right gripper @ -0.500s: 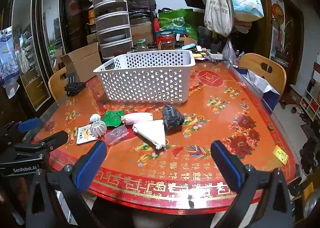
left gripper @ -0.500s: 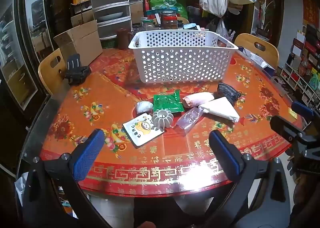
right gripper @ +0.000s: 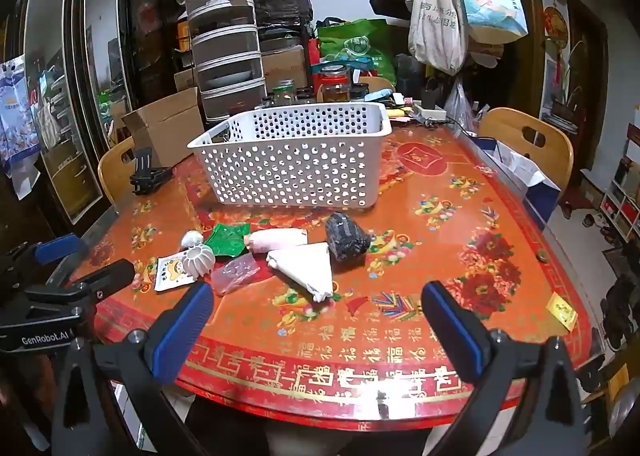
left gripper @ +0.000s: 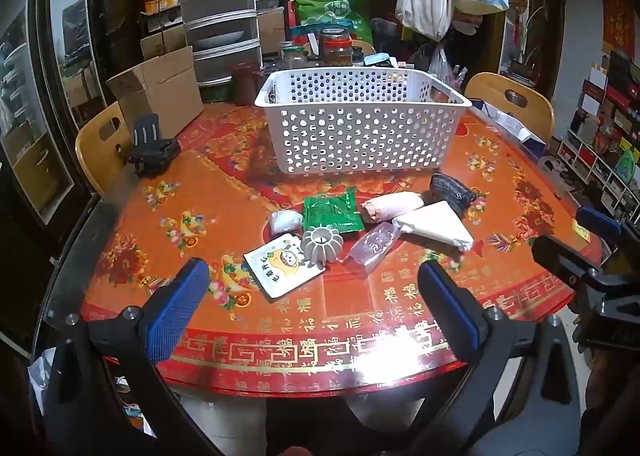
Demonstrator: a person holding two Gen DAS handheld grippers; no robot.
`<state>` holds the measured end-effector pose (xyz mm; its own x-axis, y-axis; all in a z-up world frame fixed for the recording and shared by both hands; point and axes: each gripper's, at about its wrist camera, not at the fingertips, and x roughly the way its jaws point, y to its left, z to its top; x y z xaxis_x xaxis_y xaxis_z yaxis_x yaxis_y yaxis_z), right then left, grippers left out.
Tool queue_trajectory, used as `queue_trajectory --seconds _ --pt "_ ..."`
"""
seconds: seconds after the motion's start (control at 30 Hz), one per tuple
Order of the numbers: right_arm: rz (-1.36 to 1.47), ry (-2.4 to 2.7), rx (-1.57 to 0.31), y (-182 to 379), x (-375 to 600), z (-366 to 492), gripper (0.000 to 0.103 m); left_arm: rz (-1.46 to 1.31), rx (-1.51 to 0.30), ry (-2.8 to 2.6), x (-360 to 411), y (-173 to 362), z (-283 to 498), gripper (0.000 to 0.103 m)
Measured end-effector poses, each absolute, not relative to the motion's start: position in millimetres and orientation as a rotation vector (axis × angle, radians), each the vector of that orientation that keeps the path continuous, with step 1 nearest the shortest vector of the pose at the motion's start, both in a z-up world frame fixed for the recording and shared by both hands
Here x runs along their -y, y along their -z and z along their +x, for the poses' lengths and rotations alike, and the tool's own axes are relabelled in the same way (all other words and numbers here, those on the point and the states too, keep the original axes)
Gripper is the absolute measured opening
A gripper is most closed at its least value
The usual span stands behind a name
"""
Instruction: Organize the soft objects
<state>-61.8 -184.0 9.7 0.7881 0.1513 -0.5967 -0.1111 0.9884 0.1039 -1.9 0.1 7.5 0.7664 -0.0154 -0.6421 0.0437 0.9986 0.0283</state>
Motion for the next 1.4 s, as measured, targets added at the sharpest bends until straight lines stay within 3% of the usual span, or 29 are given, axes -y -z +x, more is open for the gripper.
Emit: queue_trajectory --seconds 1.4 --pt "0.078 -0.147 -0.641 -15.1 185.7 -65.1 0.103 0.04 -0.695 0.05 4.4 -11.4 -5.6 0.103"
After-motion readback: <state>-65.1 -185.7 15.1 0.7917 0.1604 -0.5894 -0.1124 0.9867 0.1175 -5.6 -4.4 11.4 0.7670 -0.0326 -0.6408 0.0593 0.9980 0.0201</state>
